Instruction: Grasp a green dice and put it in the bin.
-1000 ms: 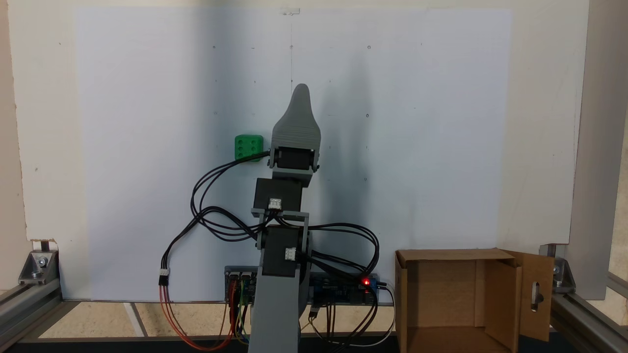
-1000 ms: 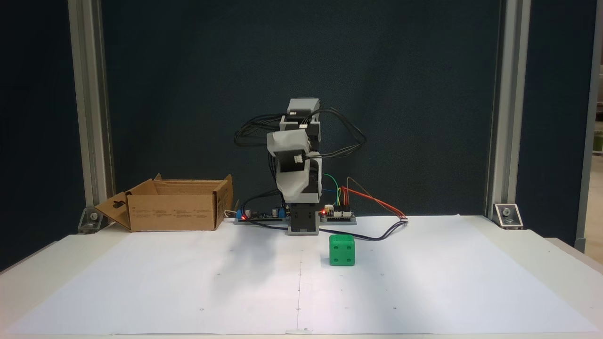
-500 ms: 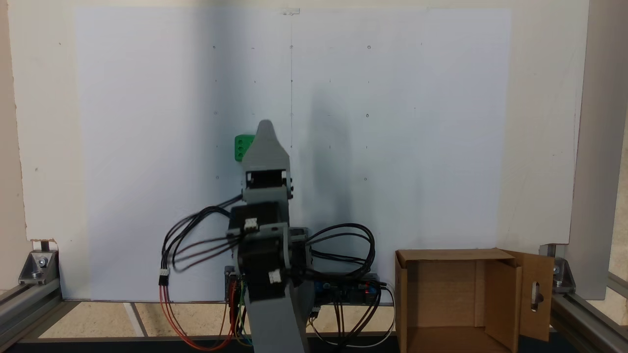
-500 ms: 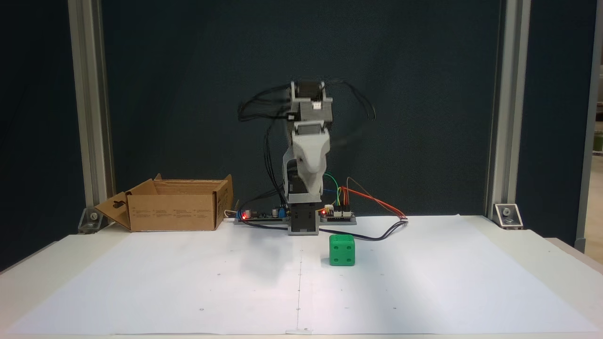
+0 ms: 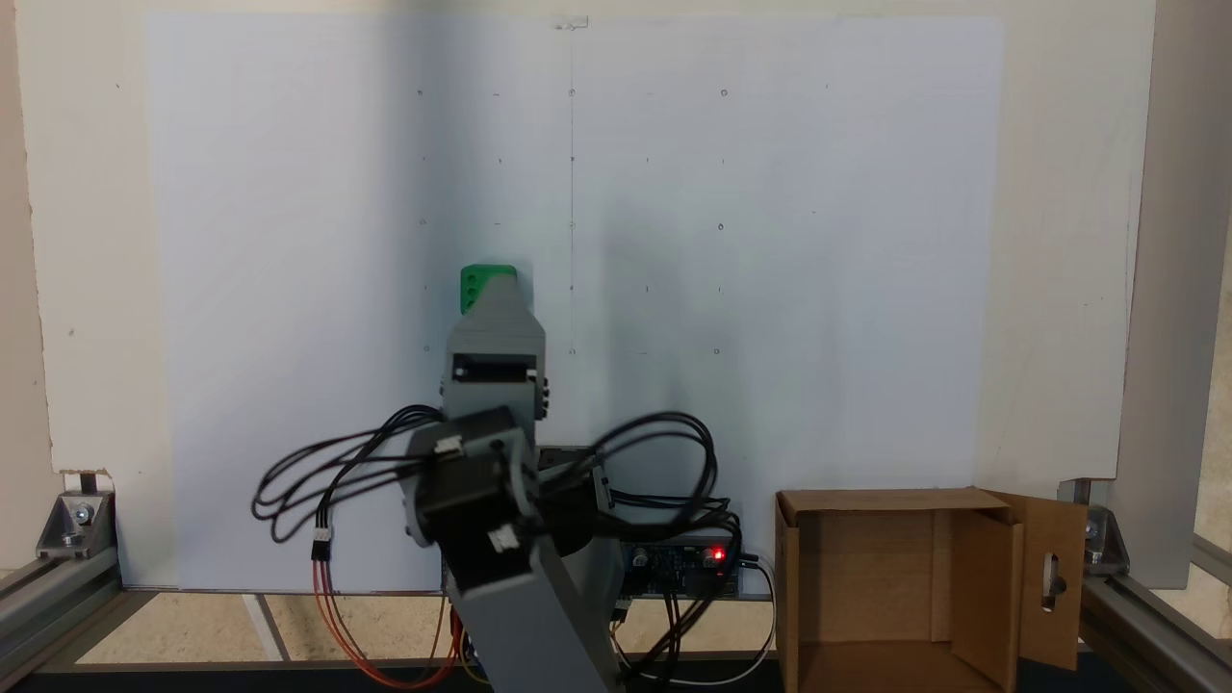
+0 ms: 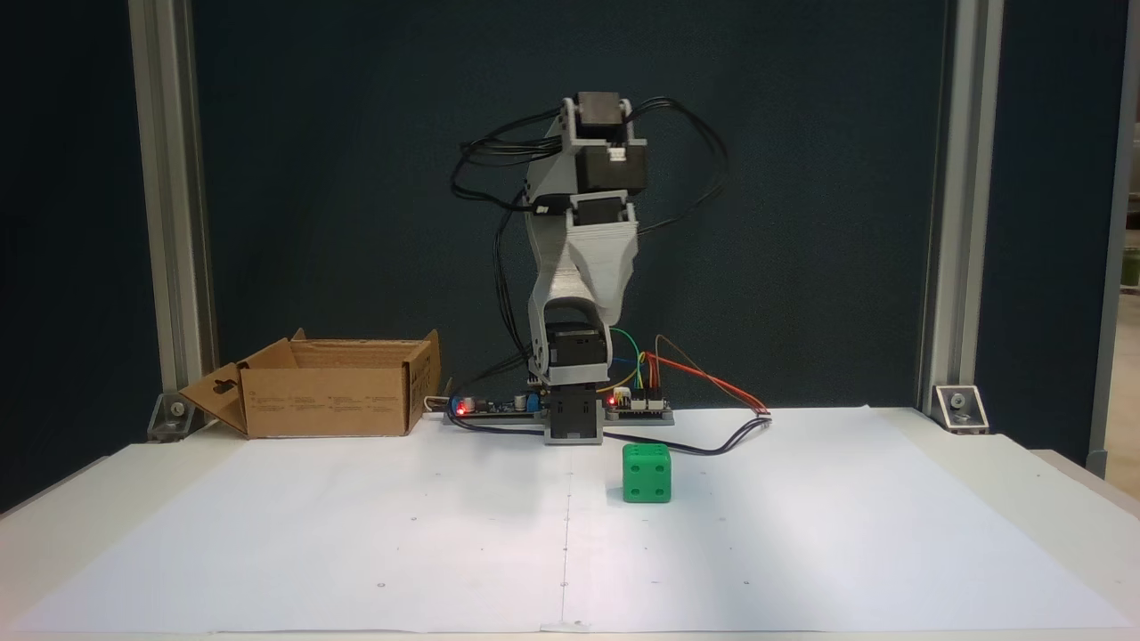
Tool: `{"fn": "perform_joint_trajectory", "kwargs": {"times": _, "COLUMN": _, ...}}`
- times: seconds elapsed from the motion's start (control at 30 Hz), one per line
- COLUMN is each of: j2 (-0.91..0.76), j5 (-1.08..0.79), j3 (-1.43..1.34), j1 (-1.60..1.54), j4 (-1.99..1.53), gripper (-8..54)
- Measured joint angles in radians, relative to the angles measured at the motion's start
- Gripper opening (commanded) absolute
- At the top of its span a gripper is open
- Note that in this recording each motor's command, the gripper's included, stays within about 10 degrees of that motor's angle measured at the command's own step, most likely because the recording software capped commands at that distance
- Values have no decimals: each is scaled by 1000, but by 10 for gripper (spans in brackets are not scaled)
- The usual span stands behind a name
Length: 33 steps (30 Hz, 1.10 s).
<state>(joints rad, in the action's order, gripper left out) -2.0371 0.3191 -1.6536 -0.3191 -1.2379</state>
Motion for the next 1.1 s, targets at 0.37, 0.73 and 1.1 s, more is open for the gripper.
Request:
{"fn": "perform_joint_trajectory", "kwargs": {"times": 0.37, "j2": 252, "j5": 75, "j3": 106, "j1": -121, "j4": 5, "gripper": 439}}
{"fn": "perform_joint_trajectory", "kwargs": {"times": 0.73, "j2": 321, "j5": 97, "j3": 135, "j1": -155, "j4": 6, "gripper": 437}}
{"fn": "perform_joint_trajectory", "kwargs": {"times": 1.1, "j2": 322, "j5": 97, "j3": 64, "j1": -144, "j4": 55, "gripper": 435}}
